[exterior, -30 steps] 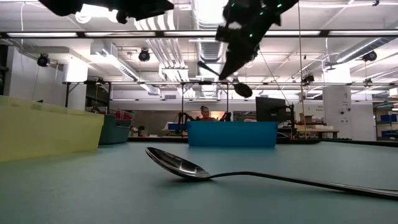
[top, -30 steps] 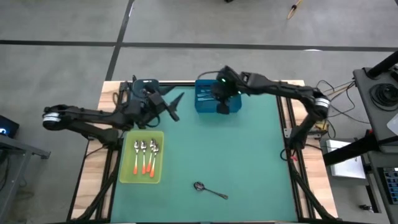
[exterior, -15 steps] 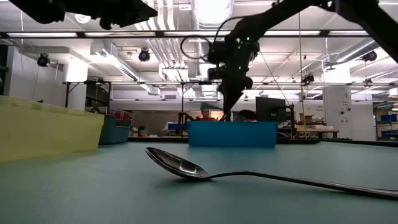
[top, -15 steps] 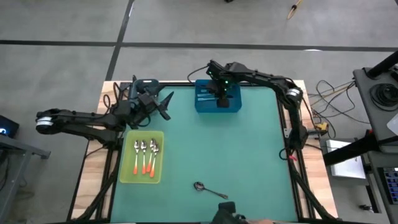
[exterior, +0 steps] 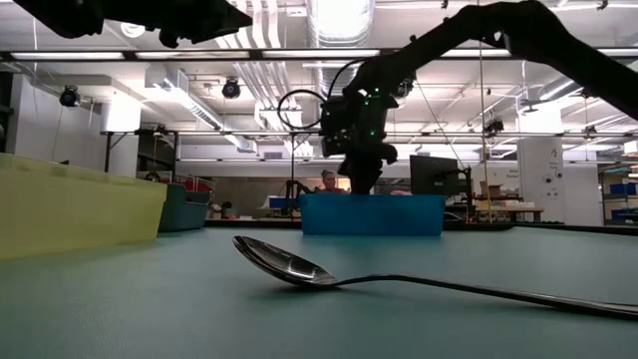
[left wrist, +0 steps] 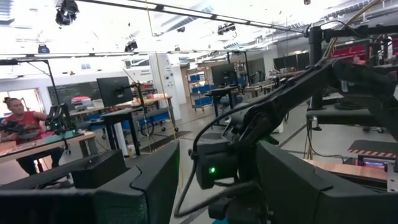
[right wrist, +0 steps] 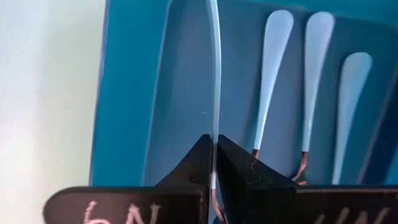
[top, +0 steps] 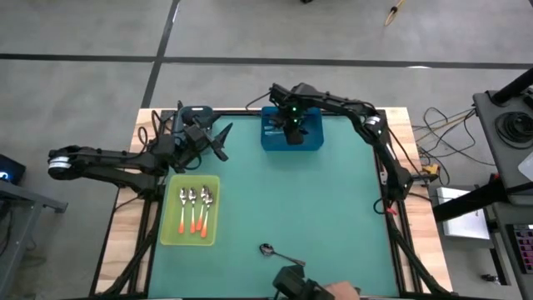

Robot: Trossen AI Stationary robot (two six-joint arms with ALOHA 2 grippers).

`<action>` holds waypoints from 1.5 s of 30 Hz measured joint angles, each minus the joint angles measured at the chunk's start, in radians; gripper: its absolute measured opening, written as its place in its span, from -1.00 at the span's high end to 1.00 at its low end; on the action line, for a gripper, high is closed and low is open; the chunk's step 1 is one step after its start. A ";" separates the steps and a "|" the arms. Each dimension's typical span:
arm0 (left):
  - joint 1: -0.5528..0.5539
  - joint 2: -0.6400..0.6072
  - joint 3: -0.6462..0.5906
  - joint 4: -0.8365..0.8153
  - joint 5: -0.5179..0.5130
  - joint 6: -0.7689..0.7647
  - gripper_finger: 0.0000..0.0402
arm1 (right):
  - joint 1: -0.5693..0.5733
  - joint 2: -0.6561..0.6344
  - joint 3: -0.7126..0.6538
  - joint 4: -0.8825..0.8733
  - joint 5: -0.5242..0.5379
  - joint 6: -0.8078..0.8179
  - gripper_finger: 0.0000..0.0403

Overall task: Sort silverware by color (type)
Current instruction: Put the blue spoon into the dark blue bin, then put the black spoon into the blue bin

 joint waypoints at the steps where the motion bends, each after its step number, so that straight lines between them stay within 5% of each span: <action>1: 0.000 0.000 0.000 0.000 0.000 0.000 0.02 | 0.000 0.007 0.005 -0.005 0.000 -0.003 0.96; 13: 0.000 0.000 0.000 0.000 0.000 0.006 0.02 | -0.003 0.014 0.005 0.002 -0.011 0.006 0.93; 29: 0.000 0.001 0.000 -0.011 0.000 -0.008 0.02 | -0.004 0.006 0.004 0.048 0.040 0.113 0.45; 45: -0.004 0.002 0.000 -0.285 0.005 -0.256 0.02 | 0.049 -0.176 -0.002 -0.011 0.037 0.245 0.56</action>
